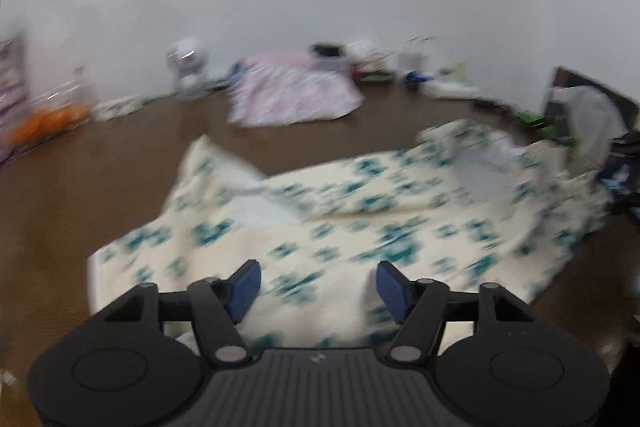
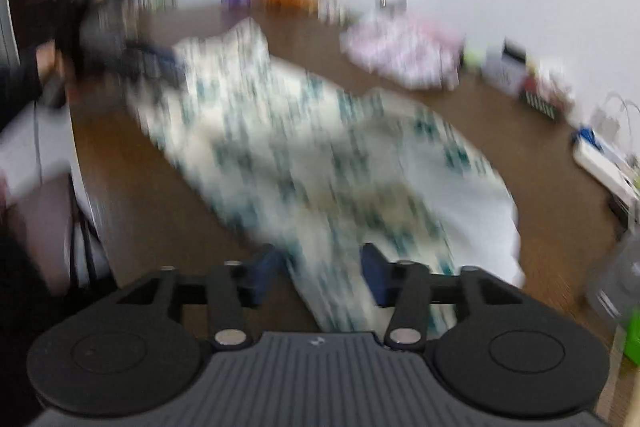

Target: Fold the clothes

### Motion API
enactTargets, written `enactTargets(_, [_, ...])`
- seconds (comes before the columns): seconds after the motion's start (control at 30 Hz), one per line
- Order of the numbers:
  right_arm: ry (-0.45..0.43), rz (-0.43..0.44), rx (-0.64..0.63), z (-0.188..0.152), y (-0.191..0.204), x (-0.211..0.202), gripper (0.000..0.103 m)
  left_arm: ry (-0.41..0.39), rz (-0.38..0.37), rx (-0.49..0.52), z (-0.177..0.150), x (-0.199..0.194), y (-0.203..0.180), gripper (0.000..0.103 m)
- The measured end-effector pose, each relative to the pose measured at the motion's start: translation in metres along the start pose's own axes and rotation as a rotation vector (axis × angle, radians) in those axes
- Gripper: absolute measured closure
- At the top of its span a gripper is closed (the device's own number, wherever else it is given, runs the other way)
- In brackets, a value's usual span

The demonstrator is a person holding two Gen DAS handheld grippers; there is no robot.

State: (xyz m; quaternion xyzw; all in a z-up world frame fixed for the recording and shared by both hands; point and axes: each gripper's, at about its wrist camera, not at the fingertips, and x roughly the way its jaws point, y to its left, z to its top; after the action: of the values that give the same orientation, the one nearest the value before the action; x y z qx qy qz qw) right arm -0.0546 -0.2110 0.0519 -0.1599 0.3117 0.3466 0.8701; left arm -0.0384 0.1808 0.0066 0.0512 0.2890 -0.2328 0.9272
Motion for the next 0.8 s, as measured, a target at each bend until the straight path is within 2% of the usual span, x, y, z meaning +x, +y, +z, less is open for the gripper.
enactTargets(0.07, [-0.061, -0.042, 0.053, 0.012, -0.002, 0.024, 0.048, -0.013, -0.046, 0.087, 0.002, 0.008, -0.017, 0.025])
enactTargets(0.1, [-0.043, -0.084, 0.072, 0.018, -0.005, 0.042, 0.052, -0.001, -0.038, 0.134, 0.002, 0.015, -0.026, 0.025])
enactTargets(0.13, [-0.016, -0.138, 0.090, 0.022, -0.007, 0.061, 0.073, 0.019, -0.003, 0.148, 0.000, 0.023, -0.030, 0.026])
enactTargets(0.17, [0.010, -0.198, 0.115, 0.025, -0.009, 0.079, 0.088, 0.040, 0.036, 0.157, -0.002, 0.031, -0.034, 0.025])
enactTargets(0.27, [0.038, -0.471, 0.294, 0.024, -0.014, 0.098, 0.084, 0.050, 0.059, 0.048, -0.006, 0.034, -0.027, 0.023])
enactTargets(0.3, [0.019, -0.486, 0.315, 0.020, -0.011, 0.094, 0.082, 0.046, 0.078, 0.018, -0.008, 0.032, -0.025, 0.023])
enactTargets(0.4, [-0.123, -0.441, 0.309, 0.015, 0.011, 0.068, 0.082, 0.012, 0.167, -0.016, -0.009, 0.024, -0.025, 0.023])
enactTargets(0.43, [-0.163, -0.390, 0.297, 0.018, 0.015, 0.065, 0.082, 0.008, 0.194, -0.022, -0.006, 0.025, -0.026, 0.023])
enactTargets(0.5, [-0.158, -0.217, 0.260, 0.027, 0.021, 0.069, 0.082, 0.033, 0.223, -0.029, -0.003, 0.029, -0.026, 0.023])
enactTargets(0.57, [-0.119, -0.136, 0.236, 0.029, 0.028, 0.085, 0.082, 0.064, 0.268, -0.038, -0.002, 0.034, -0.027, 0.023])
enactTargets(0.67, [-0.037, -0.248, 0.226, 0.023, 0.029, 0.111, 0.081, 0.067, 0.291, -0.084, -0.005, 0.033, -0.024, 0.023])
enactTargets(0.7, [-0.047, -0.259, 0.243, 0.021, 0.026, 0.110, 0.082, 0.071, 0.296, -0.099, -0.005, 0.032, -0.023, 0.023])
enactTargets(0.77, [-0.048, -0.271, 0.281, 0.018, 0.019, 0.107, 0.093, 0.078, 0.308, -0.119, -0.004, 0.033, -0.022, 0.023])
enactTargets(0.8, [-0.043, -0.276, 0.301, 0.017, 0.016, 0.104, 0.095, 0.079, 0.319, -0.124, -0.004, 0.033, -0.022, 0.022])
